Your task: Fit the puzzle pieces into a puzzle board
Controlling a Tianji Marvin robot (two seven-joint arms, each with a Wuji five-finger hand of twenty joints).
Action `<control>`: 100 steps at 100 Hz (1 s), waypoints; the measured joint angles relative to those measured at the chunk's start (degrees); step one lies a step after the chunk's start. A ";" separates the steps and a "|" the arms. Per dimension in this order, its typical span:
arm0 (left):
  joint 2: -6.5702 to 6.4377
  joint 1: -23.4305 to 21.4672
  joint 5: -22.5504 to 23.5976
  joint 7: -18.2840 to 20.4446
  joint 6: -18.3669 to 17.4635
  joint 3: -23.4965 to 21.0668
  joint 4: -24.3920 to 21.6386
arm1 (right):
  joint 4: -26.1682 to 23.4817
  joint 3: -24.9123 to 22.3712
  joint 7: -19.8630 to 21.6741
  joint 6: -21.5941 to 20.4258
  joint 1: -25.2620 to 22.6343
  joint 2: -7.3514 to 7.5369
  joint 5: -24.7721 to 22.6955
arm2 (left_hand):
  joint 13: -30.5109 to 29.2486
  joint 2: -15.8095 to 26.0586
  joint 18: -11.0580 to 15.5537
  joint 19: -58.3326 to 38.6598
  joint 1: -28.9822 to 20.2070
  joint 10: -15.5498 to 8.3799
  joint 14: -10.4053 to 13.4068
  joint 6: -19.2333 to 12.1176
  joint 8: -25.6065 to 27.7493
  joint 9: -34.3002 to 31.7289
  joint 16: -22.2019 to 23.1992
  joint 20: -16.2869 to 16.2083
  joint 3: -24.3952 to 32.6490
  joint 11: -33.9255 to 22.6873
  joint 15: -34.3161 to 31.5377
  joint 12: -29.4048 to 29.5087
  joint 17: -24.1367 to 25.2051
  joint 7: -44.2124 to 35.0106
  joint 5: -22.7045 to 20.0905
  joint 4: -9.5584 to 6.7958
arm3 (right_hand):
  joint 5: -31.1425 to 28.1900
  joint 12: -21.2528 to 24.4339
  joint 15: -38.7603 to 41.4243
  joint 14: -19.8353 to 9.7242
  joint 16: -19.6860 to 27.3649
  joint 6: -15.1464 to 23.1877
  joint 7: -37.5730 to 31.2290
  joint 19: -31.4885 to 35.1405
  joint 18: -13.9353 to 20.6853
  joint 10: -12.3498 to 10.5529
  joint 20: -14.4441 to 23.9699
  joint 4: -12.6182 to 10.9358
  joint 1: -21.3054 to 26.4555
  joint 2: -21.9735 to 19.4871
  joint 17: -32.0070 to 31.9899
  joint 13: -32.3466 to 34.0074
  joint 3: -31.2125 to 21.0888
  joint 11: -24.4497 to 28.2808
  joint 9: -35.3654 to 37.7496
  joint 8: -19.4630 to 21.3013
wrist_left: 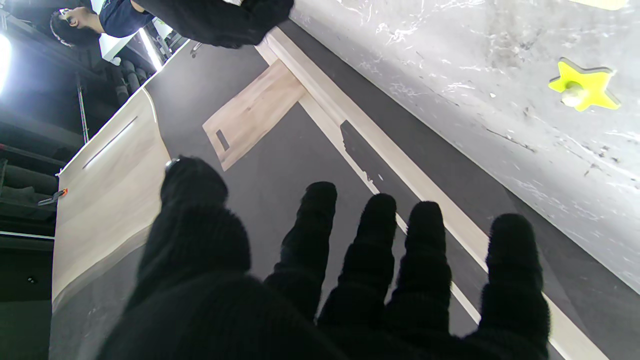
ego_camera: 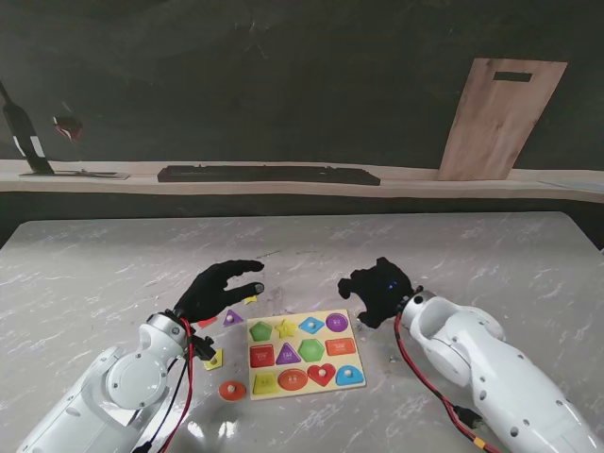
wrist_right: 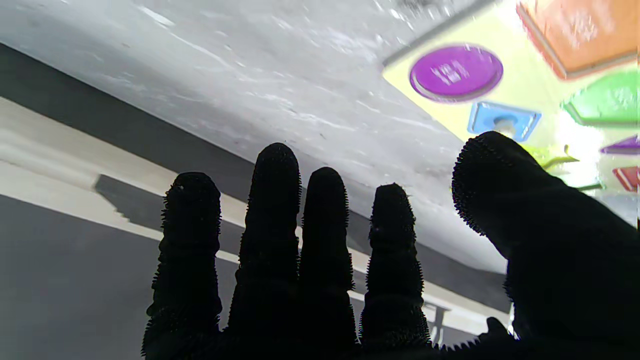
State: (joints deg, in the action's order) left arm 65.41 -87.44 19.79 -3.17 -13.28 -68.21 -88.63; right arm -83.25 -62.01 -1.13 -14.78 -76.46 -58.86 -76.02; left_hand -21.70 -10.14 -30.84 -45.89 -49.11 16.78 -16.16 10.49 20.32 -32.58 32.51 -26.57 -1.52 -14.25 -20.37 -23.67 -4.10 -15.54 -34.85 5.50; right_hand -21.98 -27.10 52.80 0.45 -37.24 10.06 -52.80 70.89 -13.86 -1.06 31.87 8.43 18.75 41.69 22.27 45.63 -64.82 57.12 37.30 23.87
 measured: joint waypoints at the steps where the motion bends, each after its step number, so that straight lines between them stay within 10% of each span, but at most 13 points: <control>1: 0.00 0.01 0.00 0.00 0.01 0.01 0.00 | -0.31 -0.67 0.07 -0.33 -0.45 0.07 -0.32 | 0.00 0.00 0.00 0.00 0.00 0.00 0.00 0.00 0.00 0.00 0.00 0.00 0.00 0.00 0.00 0.00 0.00 0.00 0.00 0.00 | 0.00 0.01 -0.15 0.00 0.28 0.14 0.00 -0.01 0.00 -0.01 0.00 0.00 0.00 0.00 0.03 0.00 0.00 -0.05 0.01 0.25; 41: -0.14 1.38 -0.22 1.35 1.55 1.70 0.81 | -5.45 -19.66 8.42 -6.05 -13.41 1.97 -4.00 | 0.00 0.00 0.00 0.00 0.00 0.00 -0.01 0.00 0.00 0.00 0.00 0.00 0.00 0.00 0.00 0.00 0.00 0.00 -0.01 0.00 | -2.16 1.47 -12.16 0.66 4.41 8.88 -0.47 -6.67 1.07 -0.48 0.00 -0.01 0.10 3.71 -1.66 -2.36 -2.69 -5.26 0.50 1.17; 100: -0.12 2.19 -0.14 1.59 2.92 2.87 1.30 | -0.36 -27.53 -5.42 -5.20 -21.14 3.76 -10.03 | 0.00 0.00 0.00 0.00 0.00 0.00 -0.02 0.00 0.00 0.00 0.00 0.00 0.00 0.00 0.00 0.00 0.00 0.00 -0.01 0.00 | -6.74 1.27 -5.01 -4.10 1.01 9.77 -5.30 -7.09 3.50 -7.68 -0.02 1.12 3.03 10.29 4.42 4.27 -7.29 -2.94 9.38 1.95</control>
State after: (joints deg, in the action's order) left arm 65.29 -85.26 19.64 -1.59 -10.35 -65.35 -87.33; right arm -83.60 -89.54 -6.56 -19.99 -97.60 -55.10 -86.05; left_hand -21.70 -10.13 -30.84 -45.89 -49.11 16.78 -16.18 10.49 20.32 -32.58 32.51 -26.57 -1.52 -14.25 -20.37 -23.67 -4.10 -15.54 -34.86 5.50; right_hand -28.72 -25.82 47.79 -3.65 -36.23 19.83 -58.10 63.80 -10.36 -8.74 31.85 9.55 21.77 51.98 26.69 49.89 -72.11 54.19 46.68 25.83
